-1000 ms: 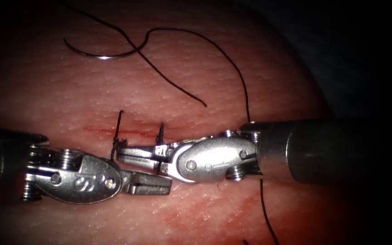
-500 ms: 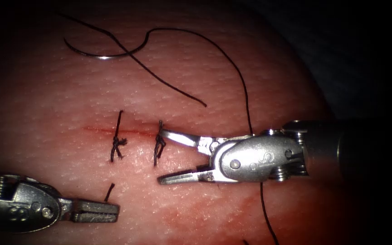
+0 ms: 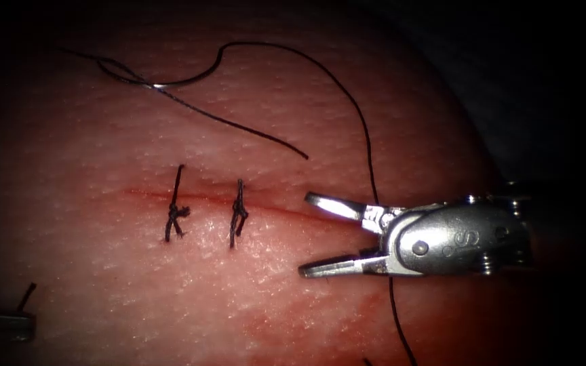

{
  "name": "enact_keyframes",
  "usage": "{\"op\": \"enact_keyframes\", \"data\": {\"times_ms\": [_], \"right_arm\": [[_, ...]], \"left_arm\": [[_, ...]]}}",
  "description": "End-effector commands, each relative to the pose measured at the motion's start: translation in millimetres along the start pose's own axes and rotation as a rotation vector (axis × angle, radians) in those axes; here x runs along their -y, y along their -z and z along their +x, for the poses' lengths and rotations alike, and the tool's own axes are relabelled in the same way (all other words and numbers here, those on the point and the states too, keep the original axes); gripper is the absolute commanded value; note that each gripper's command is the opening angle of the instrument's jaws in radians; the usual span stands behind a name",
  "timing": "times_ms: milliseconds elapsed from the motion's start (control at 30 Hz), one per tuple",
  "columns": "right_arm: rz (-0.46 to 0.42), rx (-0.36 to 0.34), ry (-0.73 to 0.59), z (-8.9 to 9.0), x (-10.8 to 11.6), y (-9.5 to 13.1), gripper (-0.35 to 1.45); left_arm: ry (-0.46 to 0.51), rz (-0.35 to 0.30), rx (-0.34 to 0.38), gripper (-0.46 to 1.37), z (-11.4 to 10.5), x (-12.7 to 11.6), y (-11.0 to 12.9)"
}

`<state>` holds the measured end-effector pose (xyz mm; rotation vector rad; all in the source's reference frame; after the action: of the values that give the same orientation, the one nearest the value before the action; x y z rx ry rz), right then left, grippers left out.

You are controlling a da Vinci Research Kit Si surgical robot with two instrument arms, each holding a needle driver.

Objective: Wound Closure
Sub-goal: Set down the cut suture piece from the left jaws

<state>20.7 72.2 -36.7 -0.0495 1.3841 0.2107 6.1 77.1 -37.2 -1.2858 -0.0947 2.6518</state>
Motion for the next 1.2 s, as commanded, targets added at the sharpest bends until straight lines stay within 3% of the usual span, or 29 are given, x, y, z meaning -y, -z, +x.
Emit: {"op": "enact_keyframes", "data": {"times_ms": [33, 267, 300, 333, 400, 500, 733, 900, 1200], "right_arm": [[0.008, -0.001, -0.002, 0.2, 0.1, 0.2, 1.42], [0.004, 0.001, 0.0, 0.1, 0.2, 0.2, 1.41], [0.004, 0.001, 0.0, 0.0, 0.2, 0.2, 1.41], [0.003, 0.002, -0.006, 0.0, 0.1, 0.2, 1.4], [0.001, 0.003, -0.006, 0.0, 0.1, 0.1, 1.39], [-0.001, 0.004, -0.018, -0.2, 0.0, 0.1, 1.36], [-0.006, 0.008, -0.026, -0.5, -0.6, 0.0, 1.34], [-0.006, 0.008, -0.027, -0.4, -0.6, -0.1, 1.34], [-0.007, 0.009, -0.027, -0.2, -0.5, -0.1, 1.33]], "left_arm": [[0.011, 0.01, 0.01, -0.35, -0.6, 0.0, 0.2], [0.074, 0.003, -0.027, -0.34, -3.9, -0.1, -1.5], [0.079, 0.004, -0.028, -0.21, -4.1, -0.1, -1.6], [0.105, 0.011, -0.04, 0.11, -4.5, 0.0, -2.1], [0.154, 0.023, -0.052, 0.51, -5.6, 0.3, -2.9], [0.25, 0.041, -0.049, 0.88, -7.3, 0.4, -3.4], [0.373, 0.039, -0.055, 0.97, -9.3, -0.5, -2.3], [0.417, 0.017, -0.059, 1.13, -10.6, -1.5, 0.4], [0.426, 0.003, -0.018, 1.11, -12.7, -1.4, 5.7]]}}
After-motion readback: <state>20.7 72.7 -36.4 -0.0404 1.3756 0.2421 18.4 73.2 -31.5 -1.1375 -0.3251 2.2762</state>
